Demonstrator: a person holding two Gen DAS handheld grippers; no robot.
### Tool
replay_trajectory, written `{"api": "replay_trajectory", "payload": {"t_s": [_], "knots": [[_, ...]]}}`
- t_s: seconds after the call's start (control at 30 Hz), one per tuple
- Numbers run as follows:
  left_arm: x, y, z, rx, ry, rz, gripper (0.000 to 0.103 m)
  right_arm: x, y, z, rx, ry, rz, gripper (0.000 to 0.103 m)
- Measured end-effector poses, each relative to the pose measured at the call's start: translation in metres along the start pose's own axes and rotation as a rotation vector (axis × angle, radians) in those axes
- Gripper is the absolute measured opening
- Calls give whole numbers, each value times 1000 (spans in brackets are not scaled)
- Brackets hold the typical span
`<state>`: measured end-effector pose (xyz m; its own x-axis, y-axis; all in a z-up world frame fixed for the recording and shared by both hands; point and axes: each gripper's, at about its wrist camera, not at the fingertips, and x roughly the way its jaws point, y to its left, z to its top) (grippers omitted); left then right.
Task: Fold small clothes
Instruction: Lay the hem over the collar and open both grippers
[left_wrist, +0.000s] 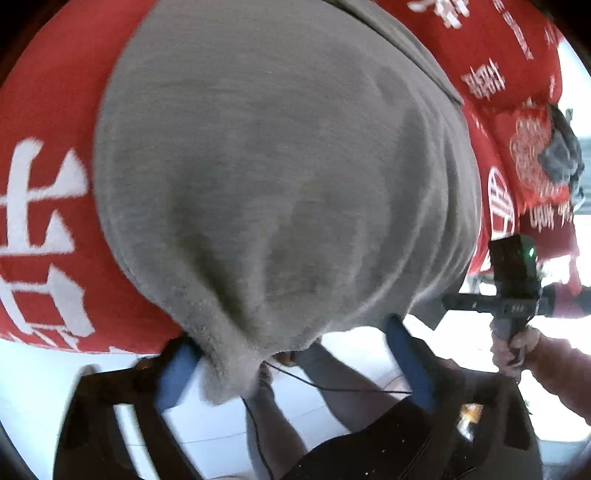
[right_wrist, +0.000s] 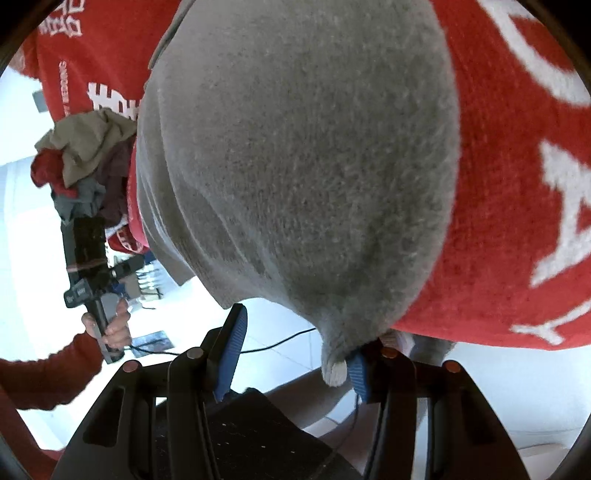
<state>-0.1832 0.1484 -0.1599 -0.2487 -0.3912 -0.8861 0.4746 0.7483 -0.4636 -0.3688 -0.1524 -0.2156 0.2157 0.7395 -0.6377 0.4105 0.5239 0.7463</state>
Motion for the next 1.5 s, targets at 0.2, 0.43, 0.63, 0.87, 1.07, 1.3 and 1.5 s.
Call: {"api": "replay_trajectory", "payload": {"t_s": [0.2,0.43,0.63,0.87,1.07,1.3,1.5], "knots": [[-1,-17,8,67,24,-11,19,-9,-17,-7,246,-120,115,13],[-52,-14,16,16,-67,-89,19,-30,15,-17,234,-184,237,13],[-85,-16,38,3,-156,-147,19,-59,43,-12,226,-278,339,13],[-123,-14,83,-48,-282,-205,19,-98,78,23,154,-361,423,13],[-139,-18,132,-55,-337,-154,19,-123,99,79,103,-389,467,8],[-107,-20,136,-13,-186,126,57,-102,75,122,161,-277,343,8],[-81,-38,132,208,-115,212,66,-92,53,131,187,-225,244,10]]}}
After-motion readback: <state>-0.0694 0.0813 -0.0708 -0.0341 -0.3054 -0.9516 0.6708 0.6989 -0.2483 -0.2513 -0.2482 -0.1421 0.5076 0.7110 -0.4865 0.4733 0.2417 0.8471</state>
